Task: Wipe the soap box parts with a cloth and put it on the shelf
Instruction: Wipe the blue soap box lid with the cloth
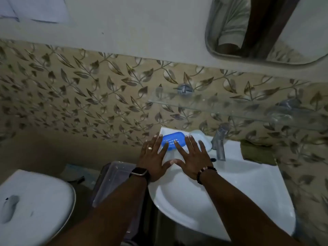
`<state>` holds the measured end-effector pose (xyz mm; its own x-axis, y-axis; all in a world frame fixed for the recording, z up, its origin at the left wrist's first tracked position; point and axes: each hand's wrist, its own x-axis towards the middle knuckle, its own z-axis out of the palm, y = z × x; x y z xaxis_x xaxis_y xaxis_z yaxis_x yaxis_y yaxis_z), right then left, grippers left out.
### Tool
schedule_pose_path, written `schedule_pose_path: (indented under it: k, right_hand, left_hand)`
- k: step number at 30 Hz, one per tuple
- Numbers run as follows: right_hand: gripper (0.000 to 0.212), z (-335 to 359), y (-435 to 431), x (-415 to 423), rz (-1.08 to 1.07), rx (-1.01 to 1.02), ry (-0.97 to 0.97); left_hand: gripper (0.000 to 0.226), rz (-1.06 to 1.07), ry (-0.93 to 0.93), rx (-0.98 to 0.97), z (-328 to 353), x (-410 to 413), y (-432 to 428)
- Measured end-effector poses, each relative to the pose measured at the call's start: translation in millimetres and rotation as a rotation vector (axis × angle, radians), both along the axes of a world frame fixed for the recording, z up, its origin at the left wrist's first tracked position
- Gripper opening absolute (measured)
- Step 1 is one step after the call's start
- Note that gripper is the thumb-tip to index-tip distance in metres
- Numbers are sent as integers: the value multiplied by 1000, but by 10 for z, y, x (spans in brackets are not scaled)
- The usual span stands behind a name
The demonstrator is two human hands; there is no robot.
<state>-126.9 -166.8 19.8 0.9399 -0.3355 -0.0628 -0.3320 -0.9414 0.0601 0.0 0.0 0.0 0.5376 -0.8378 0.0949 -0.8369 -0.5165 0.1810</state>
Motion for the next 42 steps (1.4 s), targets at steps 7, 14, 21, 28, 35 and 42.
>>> schedule_pose_path:
  k: [7,14,21,28,35,42]
  right_hand:
    - [66,-232,-281,253,183,-115,15]
    - [16,-312,-360,498,216,-228,-119]
    - [15,-263,-365,496,290,-299,-222]
    - [20,19,-229,184,247,-335,-365]
    - [34,216,-85,-403,126,-351,-391]
    - [46,147,-351,-1242,1,-397,-361]
  left_hand:
    - [86,16,85,122,-271,88,-365]
    - [50,-41,-9,95,-261,191,-577]
    - [28,34,14,-170,-216,202,-489]
    - [54,246,310,-598,-80,120,-489]
    - [24,297,1111,-780,74,-213,-651]
    - [20,291,1456,-789,150,-816,-784]
